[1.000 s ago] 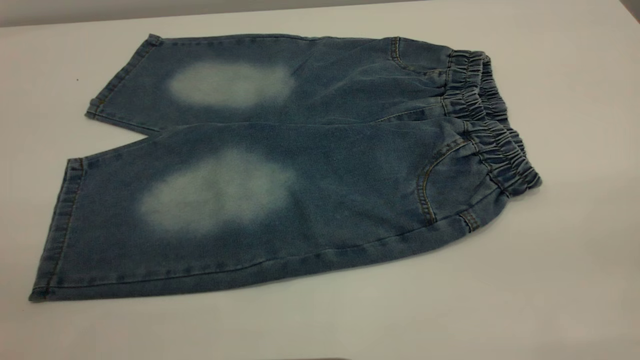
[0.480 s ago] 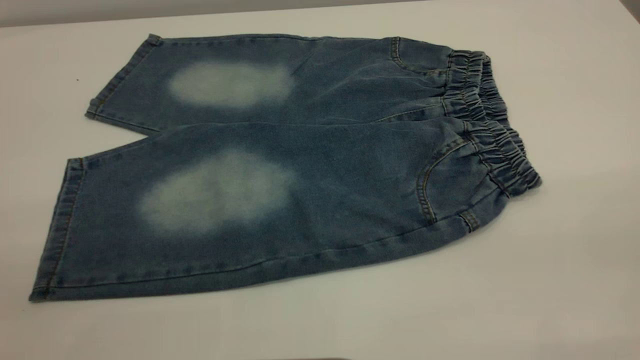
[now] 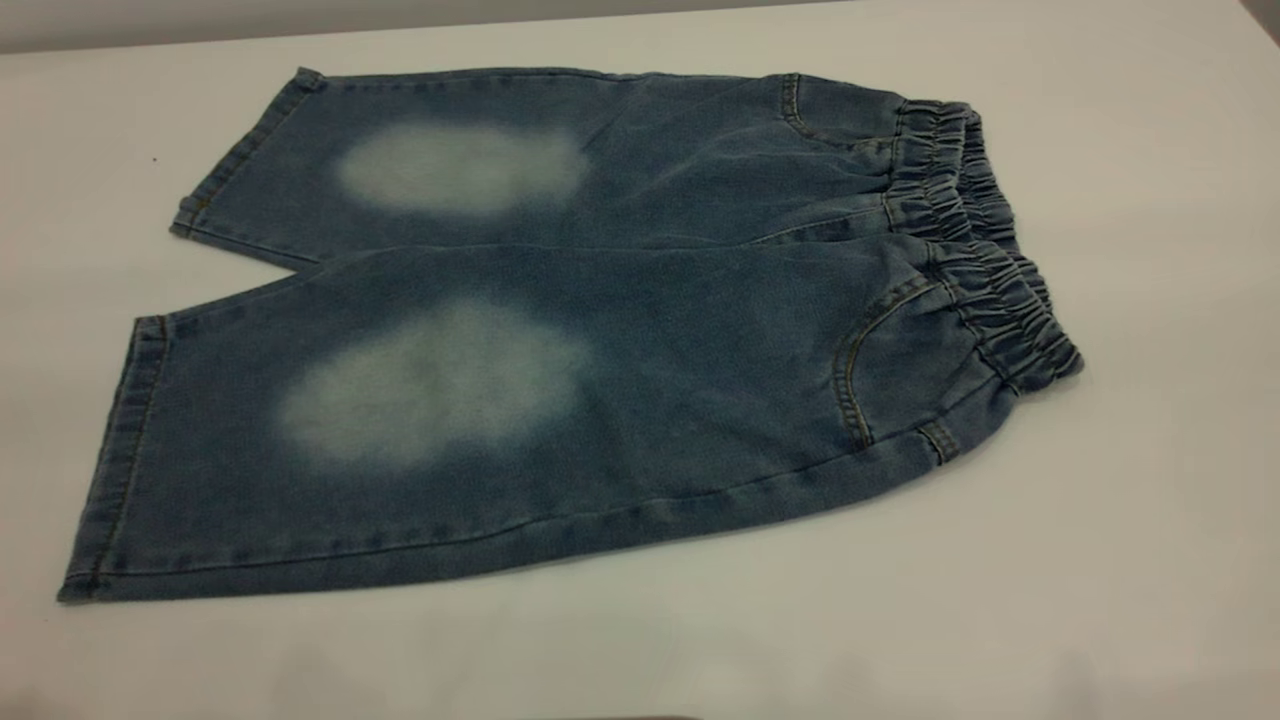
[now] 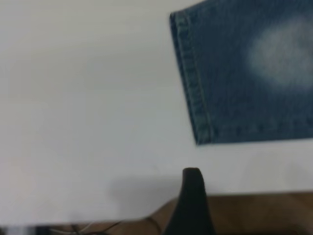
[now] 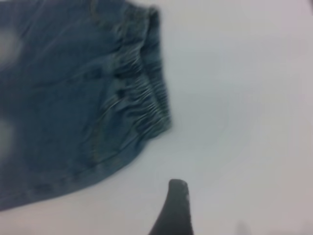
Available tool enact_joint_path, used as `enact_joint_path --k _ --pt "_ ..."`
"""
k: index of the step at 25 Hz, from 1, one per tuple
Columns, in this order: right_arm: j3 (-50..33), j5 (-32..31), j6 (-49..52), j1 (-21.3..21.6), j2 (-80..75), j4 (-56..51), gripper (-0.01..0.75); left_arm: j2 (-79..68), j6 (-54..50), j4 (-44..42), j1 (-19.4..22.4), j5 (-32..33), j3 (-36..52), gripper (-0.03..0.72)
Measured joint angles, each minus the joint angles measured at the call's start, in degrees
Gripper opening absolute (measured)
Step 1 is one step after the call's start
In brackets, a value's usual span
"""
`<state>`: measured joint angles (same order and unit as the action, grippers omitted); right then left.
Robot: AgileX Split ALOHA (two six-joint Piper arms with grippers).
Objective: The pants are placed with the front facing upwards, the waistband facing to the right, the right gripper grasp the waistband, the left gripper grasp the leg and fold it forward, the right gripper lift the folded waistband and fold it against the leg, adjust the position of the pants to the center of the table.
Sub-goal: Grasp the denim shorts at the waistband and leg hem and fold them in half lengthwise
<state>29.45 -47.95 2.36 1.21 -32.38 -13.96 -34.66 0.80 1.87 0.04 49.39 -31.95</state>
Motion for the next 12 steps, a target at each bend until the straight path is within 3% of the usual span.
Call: enact_joint_path --k 6,12 --pt "0.0 8.5 -13.0 0.0 -17.4 -16.2 0.587 -14.7 0.4 9.2 0.0 -13.1 -1.2 0.553" --pt "0.1 14.6 -35.0 0.0 -34.4 -38.7 0.587 -24.9 5.0 15.8 0.0 -24.7 -1.2 0.552"
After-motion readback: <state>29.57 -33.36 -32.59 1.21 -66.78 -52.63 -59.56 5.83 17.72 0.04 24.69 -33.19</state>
